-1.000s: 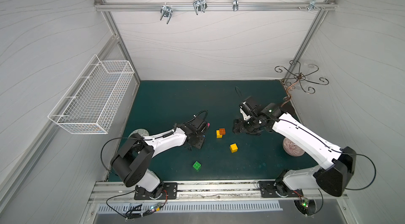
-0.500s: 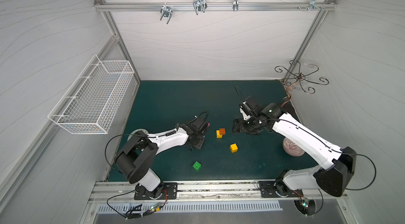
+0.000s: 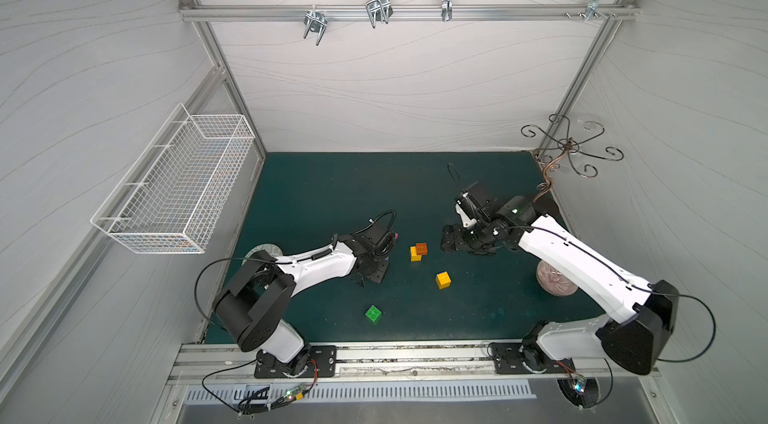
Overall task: Assemble the number 4 with lego
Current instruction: Pick up the lego brick from the center of the board.
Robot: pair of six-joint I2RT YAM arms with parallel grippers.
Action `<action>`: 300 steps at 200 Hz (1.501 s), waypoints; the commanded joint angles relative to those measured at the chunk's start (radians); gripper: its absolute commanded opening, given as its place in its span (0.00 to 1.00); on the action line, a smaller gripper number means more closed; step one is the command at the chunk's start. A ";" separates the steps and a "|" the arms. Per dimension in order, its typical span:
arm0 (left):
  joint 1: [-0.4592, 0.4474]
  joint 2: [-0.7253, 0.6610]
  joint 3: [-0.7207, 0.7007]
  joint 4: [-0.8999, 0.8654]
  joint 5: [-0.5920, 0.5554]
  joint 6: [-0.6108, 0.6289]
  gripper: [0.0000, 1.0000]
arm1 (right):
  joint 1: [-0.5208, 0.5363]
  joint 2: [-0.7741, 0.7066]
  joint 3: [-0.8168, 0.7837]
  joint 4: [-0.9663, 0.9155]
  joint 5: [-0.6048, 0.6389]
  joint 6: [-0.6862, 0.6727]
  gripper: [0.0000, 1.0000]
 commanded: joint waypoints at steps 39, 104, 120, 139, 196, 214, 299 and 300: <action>-0.009 -0.133 0.153 -0.148 0.029 0.213 0.00 | -0.010 -0.103 -0.165 0.116 -0.053 0.048 0.99; -0.008 -0.059 0.253 -0.171 0.067 0.533 0.00 | 0.080 -0.112 -0.269 0.296 -0.063 0.235 0.99; -0.006 -0.062 0.244 -0.142 0.086 0.606 0.00 | 0.122 -0.106 -0.285 0.348 -0.030 0.293 0.99; 0.008 -0.054 0.238 -0.110 0.125 0.666 0.00 | 0.152 -0.106 -0.329 0.444 -0.017 0.376 0.99; 0.071 0.030 0.233 -0.068 0.264 0.800 0.00 | 0.264 -0.066 -0.421 0.637 0.066 0.572 0.95; 0.081 0.050 0.238 -0.051 0.282 0.838 0.00 | 0.297 -0.055 -0.452 0.690 0.108 0.630 0.92; 0.092 0.110 0.268 -0.008 0.298 0.965 0.00 | 0.343 -0.002 -0.534 0.900 0.266 0.773 0.81; 0.092 0.110 0.268 -0.008 0.298 0.966 0.00 | 0.343 -0.002 -0.533 0.901 0.269 0.775 0.81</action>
